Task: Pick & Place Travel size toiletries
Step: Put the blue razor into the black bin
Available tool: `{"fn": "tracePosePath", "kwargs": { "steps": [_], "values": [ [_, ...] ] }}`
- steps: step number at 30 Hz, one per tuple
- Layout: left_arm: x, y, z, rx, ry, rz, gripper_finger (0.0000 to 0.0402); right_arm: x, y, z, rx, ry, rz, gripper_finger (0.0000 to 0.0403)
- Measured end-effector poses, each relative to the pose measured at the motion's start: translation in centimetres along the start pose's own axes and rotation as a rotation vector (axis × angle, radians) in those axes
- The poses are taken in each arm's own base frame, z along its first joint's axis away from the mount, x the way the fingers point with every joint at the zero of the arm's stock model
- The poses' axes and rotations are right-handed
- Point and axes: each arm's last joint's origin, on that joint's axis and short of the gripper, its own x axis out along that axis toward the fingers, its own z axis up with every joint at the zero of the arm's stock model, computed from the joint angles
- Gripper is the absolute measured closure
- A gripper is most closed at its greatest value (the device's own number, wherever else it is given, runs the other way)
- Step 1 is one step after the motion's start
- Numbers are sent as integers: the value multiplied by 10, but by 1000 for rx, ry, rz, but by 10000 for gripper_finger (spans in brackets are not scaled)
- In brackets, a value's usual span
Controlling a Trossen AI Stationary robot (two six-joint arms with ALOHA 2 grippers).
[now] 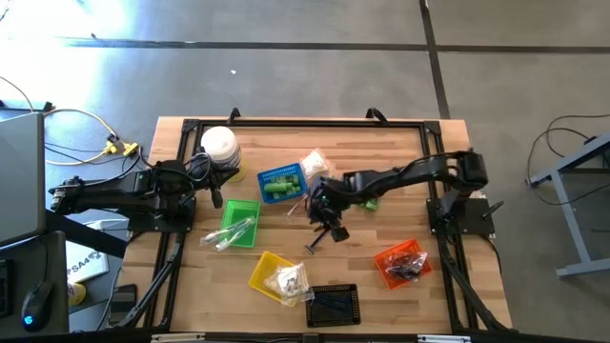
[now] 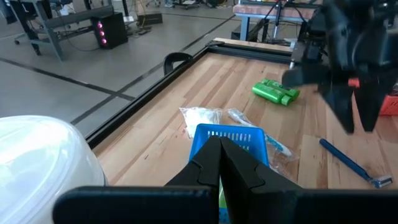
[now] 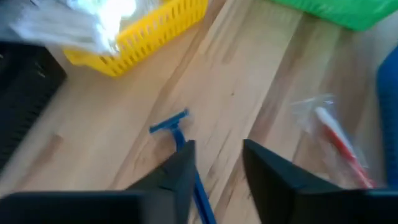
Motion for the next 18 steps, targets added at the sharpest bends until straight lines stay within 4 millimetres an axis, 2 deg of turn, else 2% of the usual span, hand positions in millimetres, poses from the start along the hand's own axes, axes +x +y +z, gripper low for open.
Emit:
{"fn": "tracePosePath", "kwargs": {
  "steps": [3,6,11,18],
  "values": [
    [0,0,0,0,0,0,401,19,6,-5,-52,49,11,234],
    [0,0,0,0,0,0,401,33,17,-11,-132,104,42,207],
    [0,0,0,0,0,0,401,51,23,-20,-179,206,-39,210],
    [0,0,0,0,1,0,401,61,7,-34,-108,251,-36,231]
  ]
}}
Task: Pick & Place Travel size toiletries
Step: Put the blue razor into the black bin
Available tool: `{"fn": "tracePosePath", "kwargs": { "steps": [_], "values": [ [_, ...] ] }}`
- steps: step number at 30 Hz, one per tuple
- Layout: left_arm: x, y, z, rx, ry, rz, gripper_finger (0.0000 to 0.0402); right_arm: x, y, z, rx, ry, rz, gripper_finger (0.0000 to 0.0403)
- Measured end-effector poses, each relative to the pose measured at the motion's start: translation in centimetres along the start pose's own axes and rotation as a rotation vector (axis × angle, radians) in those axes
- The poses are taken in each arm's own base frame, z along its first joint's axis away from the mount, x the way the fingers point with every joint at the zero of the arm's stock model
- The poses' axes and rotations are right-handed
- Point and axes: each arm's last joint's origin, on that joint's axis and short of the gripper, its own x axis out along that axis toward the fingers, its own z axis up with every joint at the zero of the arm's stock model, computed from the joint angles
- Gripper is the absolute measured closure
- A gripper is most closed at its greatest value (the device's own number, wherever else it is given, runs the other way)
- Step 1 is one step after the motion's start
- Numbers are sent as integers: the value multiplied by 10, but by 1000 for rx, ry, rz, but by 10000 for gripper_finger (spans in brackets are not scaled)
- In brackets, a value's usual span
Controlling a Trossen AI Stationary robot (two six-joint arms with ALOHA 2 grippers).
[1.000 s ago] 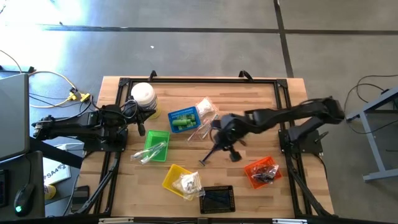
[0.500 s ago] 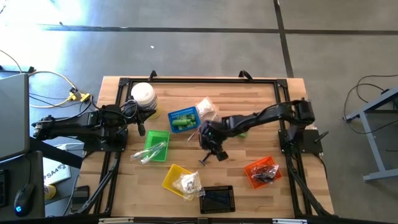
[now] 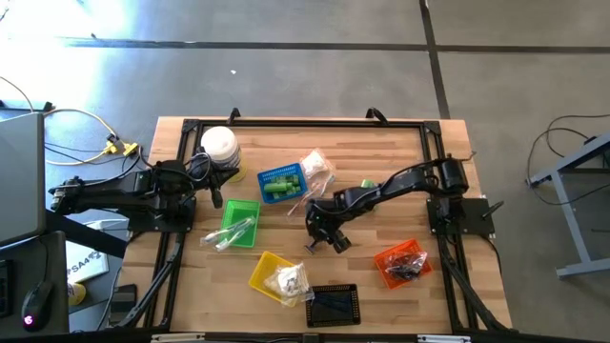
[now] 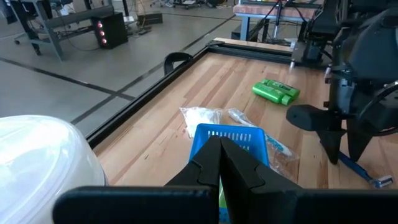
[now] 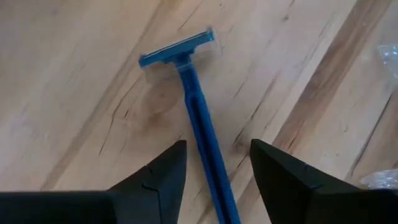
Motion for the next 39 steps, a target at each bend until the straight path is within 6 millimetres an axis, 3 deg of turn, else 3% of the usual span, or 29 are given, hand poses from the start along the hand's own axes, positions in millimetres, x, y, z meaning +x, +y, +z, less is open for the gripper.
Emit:
{"fn": "tracePosePath", "kwargs": {
  "steps": [7,16,21,25,30,39],
  "values": [
    [0,0,0,0,0,0,401,2,-4,-3,8,-2,17,269],
    [0,0,-1,2,6,1,401,2,-4,-4,54,15,18,383],
    [0,-1,-1,-1,12,-29,401,-1,-3,-4,60,13,14,368],
    [0,-1,-2,-1,22,-44,401,-17,0,-3,61,41,-22,376],
    [0,-1,-3,1,27,-48,401,-55,6,8,37,9,-114,383],
    [0,-1,-3,7,26,-48,401,-131,43,31,52,-208,-74,378]
  ]
}}
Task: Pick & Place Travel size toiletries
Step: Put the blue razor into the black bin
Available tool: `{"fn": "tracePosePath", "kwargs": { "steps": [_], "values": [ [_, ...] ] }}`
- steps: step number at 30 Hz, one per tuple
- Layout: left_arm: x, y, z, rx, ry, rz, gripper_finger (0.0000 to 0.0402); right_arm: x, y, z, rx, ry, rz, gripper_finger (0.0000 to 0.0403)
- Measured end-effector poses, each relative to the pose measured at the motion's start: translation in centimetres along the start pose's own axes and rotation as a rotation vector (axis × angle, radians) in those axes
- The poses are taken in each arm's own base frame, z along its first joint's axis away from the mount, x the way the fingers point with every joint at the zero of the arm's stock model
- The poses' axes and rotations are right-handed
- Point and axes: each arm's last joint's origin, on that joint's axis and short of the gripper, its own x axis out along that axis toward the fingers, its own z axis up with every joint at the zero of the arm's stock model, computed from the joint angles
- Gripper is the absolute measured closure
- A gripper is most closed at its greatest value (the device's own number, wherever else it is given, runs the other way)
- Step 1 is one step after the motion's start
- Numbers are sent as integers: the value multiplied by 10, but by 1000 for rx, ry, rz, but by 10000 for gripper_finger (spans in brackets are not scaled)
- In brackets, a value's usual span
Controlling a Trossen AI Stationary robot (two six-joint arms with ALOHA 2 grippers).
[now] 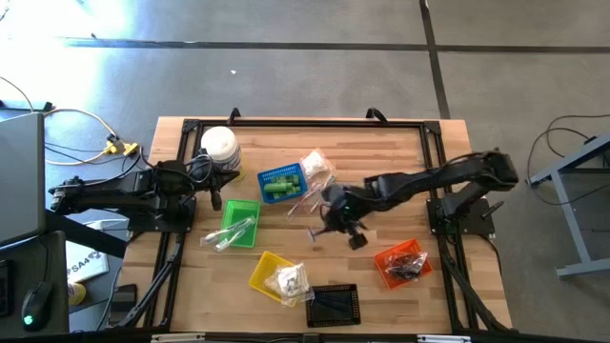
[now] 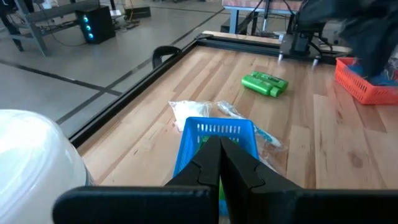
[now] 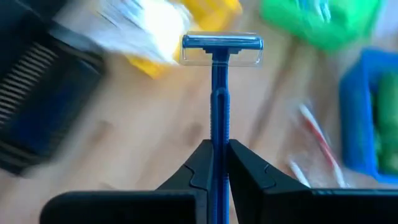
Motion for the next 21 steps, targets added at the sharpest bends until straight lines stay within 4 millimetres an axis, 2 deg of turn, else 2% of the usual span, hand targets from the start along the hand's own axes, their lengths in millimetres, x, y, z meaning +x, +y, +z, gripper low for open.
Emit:
{"fn": "tracePosePath", "kwargs": {
  "steps": [4,8,14,21],
  "values": [
    [0,0,0,0,0,0,401,-25,28,15,-6,-113,56,376],
    [0,0,0,0,0,0,401,-31,57,24,16,-152,100,376],
    [0,0,0,0,-1,1,401,-15,97,26,93,-102,181,375],
    [0,0,0,-1,-1,1,401,25,123,27,141,-80,230,375]
  ]
}}
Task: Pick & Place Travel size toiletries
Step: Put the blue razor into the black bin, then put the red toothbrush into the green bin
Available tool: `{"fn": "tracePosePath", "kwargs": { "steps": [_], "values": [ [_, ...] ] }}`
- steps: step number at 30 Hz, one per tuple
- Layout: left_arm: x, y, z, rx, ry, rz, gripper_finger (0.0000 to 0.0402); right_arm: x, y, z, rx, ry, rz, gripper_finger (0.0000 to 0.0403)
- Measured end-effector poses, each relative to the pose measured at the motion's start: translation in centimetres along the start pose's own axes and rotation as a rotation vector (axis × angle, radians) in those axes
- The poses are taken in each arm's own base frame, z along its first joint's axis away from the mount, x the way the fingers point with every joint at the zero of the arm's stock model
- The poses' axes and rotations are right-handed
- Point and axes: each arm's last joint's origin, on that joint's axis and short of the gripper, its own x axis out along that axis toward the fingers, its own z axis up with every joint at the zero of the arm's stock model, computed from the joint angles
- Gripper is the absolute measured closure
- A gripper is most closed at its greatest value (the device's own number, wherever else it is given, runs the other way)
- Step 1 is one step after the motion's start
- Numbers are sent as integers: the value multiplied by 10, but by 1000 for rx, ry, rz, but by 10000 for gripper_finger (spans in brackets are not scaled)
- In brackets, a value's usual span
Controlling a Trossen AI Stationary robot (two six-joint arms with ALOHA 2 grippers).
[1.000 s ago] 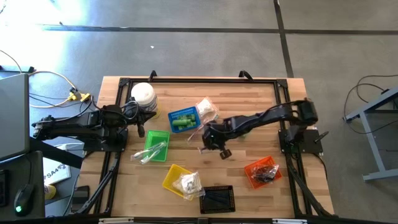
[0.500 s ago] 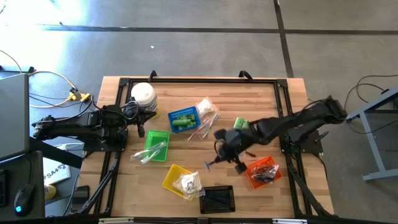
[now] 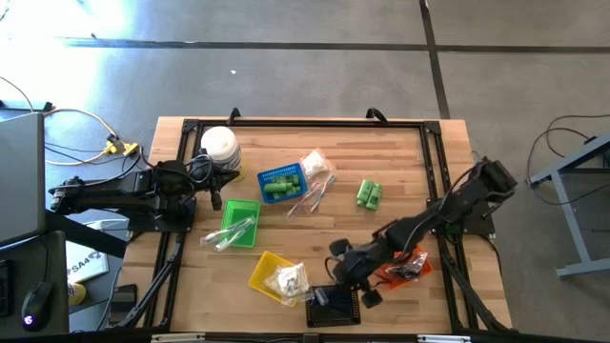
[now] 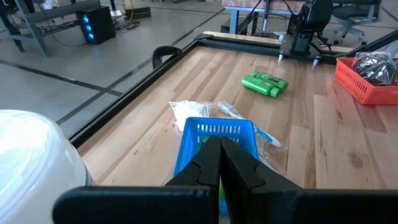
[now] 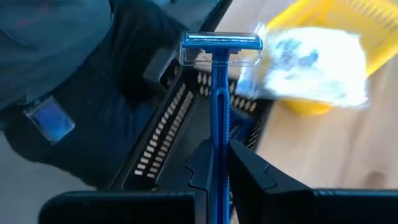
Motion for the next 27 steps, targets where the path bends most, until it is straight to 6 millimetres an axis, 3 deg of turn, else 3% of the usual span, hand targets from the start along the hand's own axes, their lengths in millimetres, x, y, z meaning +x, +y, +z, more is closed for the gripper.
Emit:
{"fn": "tracePosePath", "kwargs": {
  "steps": [7,11,18,27],
  "values": [
    [0,0,0,-6,-1,1,401,54,-3,-18,60,93,97,376],
    [0,0,0,-8,-1,1,401,73,-6,-25,92,114,151,374],
    [0,0,0,-11,-1,1,401,75,-7,-25,101,104,132,361],
    [0,0,0,-26,0,-2,401,71,-6,-20,126,81,135,259]
  ]
}}
